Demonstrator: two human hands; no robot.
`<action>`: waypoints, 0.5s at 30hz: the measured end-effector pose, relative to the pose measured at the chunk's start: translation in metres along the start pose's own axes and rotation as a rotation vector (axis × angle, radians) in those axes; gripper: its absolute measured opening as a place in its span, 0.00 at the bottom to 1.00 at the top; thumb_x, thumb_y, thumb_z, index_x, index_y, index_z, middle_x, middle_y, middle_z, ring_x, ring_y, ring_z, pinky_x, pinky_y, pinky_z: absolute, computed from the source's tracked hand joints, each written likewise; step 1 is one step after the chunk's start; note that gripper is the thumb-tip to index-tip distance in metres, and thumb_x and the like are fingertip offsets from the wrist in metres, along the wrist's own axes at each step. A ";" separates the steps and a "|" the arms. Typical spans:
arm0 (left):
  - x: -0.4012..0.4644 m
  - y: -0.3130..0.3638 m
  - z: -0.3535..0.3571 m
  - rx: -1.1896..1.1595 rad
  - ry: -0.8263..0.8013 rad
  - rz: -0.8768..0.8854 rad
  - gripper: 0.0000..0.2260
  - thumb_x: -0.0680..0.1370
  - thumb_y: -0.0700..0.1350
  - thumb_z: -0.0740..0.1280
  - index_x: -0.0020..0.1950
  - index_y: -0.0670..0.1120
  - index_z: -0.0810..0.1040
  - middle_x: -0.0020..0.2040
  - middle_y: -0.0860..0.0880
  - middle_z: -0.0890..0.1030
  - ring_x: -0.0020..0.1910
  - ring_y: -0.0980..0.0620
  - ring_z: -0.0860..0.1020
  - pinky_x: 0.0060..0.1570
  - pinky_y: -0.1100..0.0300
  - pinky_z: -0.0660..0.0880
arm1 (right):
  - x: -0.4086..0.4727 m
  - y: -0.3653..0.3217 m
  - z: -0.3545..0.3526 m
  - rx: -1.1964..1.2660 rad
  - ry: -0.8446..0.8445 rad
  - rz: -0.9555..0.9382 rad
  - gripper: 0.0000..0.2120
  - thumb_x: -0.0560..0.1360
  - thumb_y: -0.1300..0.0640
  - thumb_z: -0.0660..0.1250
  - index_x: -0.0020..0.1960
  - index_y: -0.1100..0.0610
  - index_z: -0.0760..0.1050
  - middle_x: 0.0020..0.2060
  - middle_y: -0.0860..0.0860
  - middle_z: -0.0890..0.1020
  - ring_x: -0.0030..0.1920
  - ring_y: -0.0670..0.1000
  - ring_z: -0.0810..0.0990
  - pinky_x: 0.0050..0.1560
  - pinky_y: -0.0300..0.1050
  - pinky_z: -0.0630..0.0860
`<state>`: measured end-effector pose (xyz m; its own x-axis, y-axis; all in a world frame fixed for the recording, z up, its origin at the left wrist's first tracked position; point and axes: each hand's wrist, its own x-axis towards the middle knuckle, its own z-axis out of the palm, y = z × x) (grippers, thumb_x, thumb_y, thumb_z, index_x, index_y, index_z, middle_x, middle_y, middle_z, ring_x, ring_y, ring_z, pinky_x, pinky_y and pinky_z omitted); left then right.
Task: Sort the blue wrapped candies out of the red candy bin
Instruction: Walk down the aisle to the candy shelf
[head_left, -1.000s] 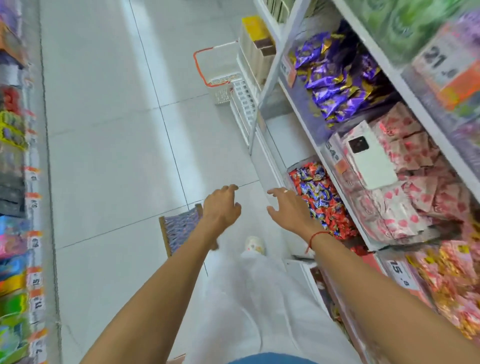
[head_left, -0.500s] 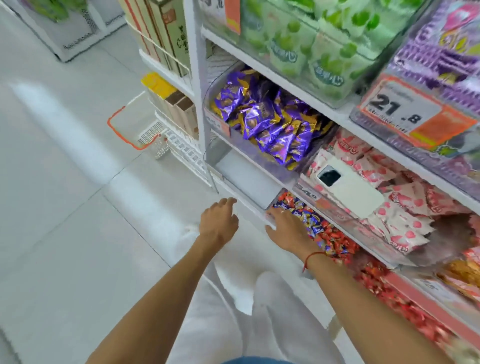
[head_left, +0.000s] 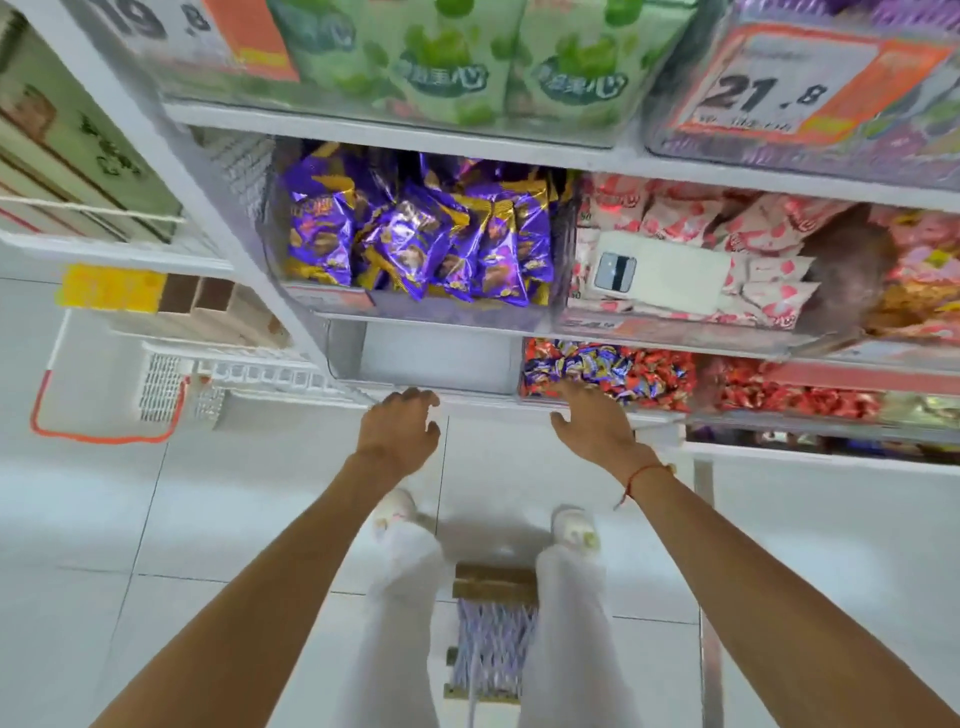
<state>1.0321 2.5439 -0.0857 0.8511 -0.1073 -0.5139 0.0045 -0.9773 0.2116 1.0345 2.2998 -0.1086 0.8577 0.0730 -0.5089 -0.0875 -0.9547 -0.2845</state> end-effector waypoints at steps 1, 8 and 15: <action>0.007 0.001 0.009 -0.009 0.029 0.005 0.17 0.80 0.46 0.61 0.69 0.50 0.70 0.67 0.50 0.74 0.66 0.49 0.71 0.61 0.55 0.69 | 0.003 0.006 0.006 -0.004 0.000 0.016 0.21 0.79 0.55 0.61 0.72 0.54 0.66 0.65 0.55 0.75 0.65 0.57 0.72 0.59 0.48 0.70; 0.074 0.003 0.111 -0.061 0.234 0.096 0.22 0.78 0.43 0.63 0.73 0.46 0.68 0.73 0.48 0.69 0.73 0.48 0.64 0.71 0.55 0.59 | 0.054 0.064 0.074 -0.035 0.207 -0.094 0.20 0.78 0.55 0.63 0.70 0.54 0.69 0.64 0.55 0.75 0.65 0.57 0.71 0.64 0.51 0.69; 0.156 -0.008 0.224 0.011 0.526 0.261 0.20 0.82 0.52 0.53 0.70 0.47 0.72 0.68 0.47 0.75 0.69 0.46 0.71 0.73 0.50 0.54 | 0.116 0.116 0.162 -0.076 0.589 -0.324 0.18 0.75 0.56 0.69 0.64 0.55 0.75 0.54 0.53 0.79 0.56 0.54 0.73 0.56 0.53 0.72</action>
<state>1.0470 2.4937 -0.3535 0.9695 -0.2423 0.0368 -0.2433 -0.9329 0.2657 1.0415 2.2442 -0.3325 0.9693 0.2106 0.1268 0.2386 -0.9302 -0.2790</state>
